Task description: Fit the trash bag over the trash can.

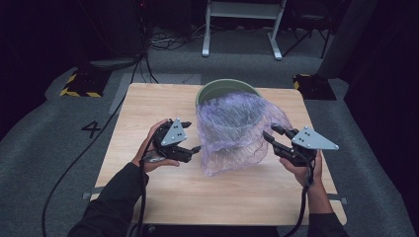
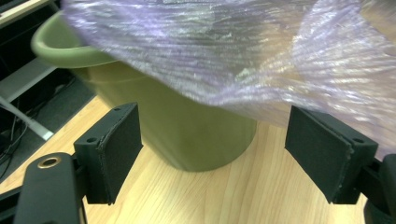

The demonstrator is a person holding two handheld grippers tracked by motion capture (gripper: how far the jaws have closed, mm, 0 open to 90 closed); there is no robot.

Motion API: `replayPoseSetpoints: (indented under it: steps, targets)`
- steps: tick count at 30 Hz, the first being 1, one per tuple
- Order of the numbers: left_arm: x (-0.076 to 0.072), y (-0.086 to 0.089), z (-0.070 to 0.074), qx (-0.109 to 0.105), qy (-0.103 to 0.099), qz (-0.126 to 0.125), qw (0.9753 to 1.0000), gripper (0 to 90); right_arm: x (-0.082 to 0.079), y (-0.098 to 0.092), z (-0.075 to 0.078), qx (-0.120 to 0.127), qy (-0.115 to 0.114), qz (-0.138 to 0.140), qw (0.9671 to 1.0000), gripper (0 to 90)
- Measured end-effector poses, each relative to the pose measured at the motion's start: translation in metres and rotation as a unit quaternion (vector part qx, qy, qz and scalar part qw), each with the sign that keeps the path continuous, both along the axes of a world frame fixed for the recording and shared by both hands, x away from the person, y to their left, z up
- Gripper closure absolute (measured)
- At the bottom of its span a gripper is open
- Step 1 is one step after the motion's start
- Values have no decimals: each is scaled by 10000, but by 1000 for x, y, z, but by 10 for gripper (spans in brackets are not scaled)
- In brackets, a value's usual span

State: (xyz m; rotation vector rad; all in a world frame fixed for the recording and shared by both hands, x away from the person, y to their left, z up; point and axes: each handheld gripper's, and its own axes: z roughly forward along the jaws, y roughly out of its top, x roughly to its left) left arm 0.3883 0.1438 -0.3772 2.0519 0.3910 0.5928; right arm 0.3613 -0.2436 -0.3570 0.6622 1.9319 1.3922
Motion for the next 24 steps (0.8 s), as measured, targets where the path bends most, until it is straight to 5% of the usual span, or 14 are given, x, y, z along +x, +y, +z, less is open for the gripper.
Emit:
replayPoseSetpoints:
  steps: [7, 11, 16, 24]
  targets:
    - [-2, 22, 23, -714, 156, 51, 9973, 172, 5, 4, 4, 7, -42, -125, 9999, 633]
    - [-10, 15, 39, -1011, 160, -242, 9945, 167, 7, 7, 7, 3, -59, -164, 9998, 654]
    - [-30, -26, 50, -587, 39, -701, 9958, 158, 9, 13, 11, -105, -93, -196, 9997, 666]
    - [-29, -75, 48, -33, -67, -685, 9976, 162, 10, 23, 19, -179, -129, -144, 9997, 656]
